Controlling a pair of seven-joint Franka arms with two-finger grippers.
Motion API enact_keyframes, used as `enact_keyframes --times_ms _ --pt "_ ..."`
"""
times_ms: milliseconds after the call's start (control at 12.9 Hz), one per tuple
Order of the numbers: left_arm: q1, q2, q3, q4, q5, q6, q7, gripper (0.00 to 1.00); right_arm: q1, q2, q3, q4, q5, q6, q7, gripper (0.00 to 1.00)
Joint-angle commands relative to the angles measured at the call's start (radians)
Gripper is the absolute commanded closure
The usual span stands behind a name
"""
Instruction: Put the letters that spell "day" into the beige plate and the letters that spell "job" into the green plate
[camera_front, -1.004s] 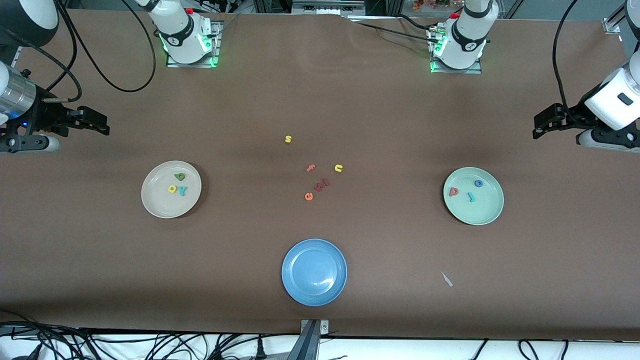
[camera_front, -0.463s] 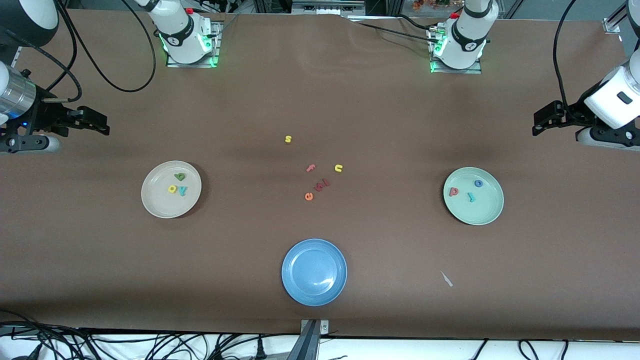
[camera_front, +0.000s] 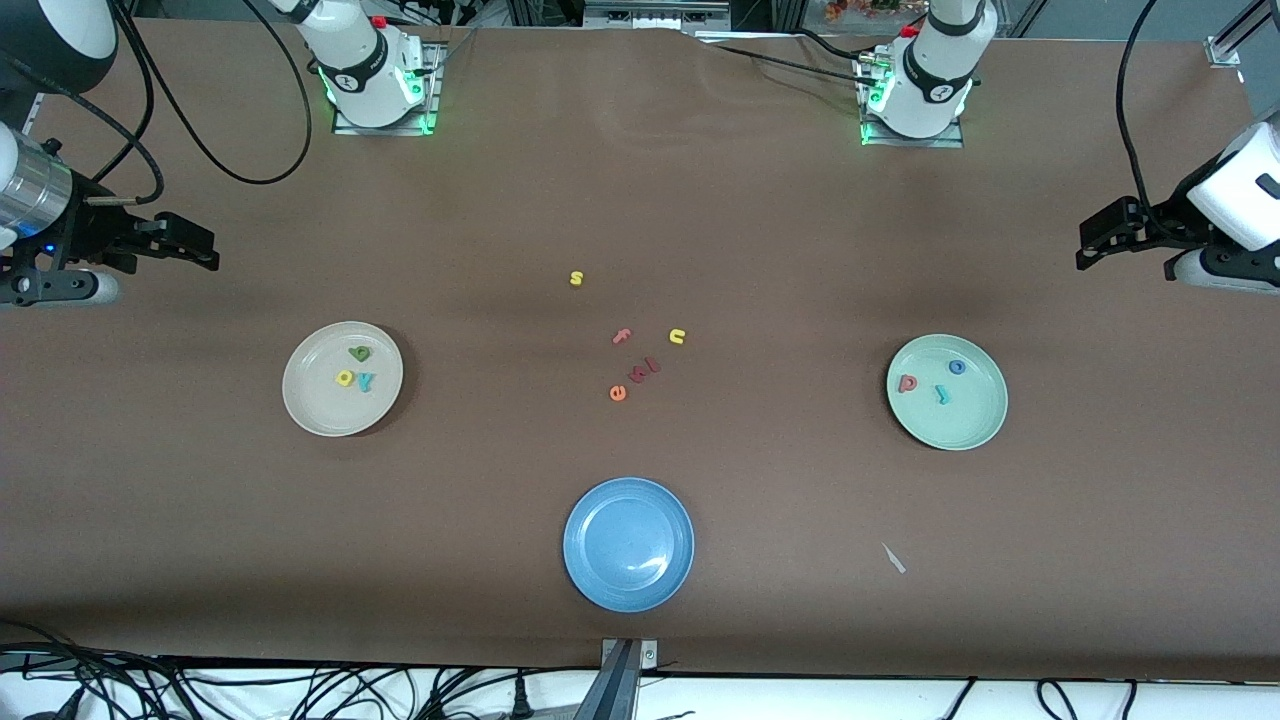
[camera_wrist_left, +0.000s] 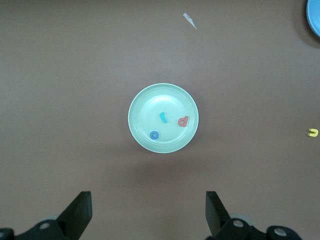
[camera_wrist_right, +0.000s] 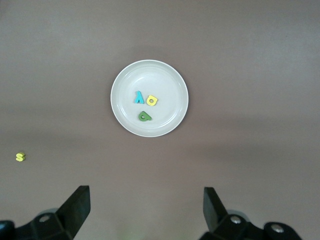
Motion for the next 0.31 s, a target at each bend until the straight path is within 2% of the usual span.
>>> enact_keyframes --times_ms 0,232 --pt "0.001 0.007 0.000 0.033 0.017 -0.026 0.008 0.00 -0.010 -0.007 0.008 -0.007 0.001 0.003 0.007 0.00" --pt "0.003 0.019 0.001 0.042 0.017 -0.023 0.008 0.00 -0.010 -0.007 0.008 -0.007 0.001 0.003 0.009 0.00"
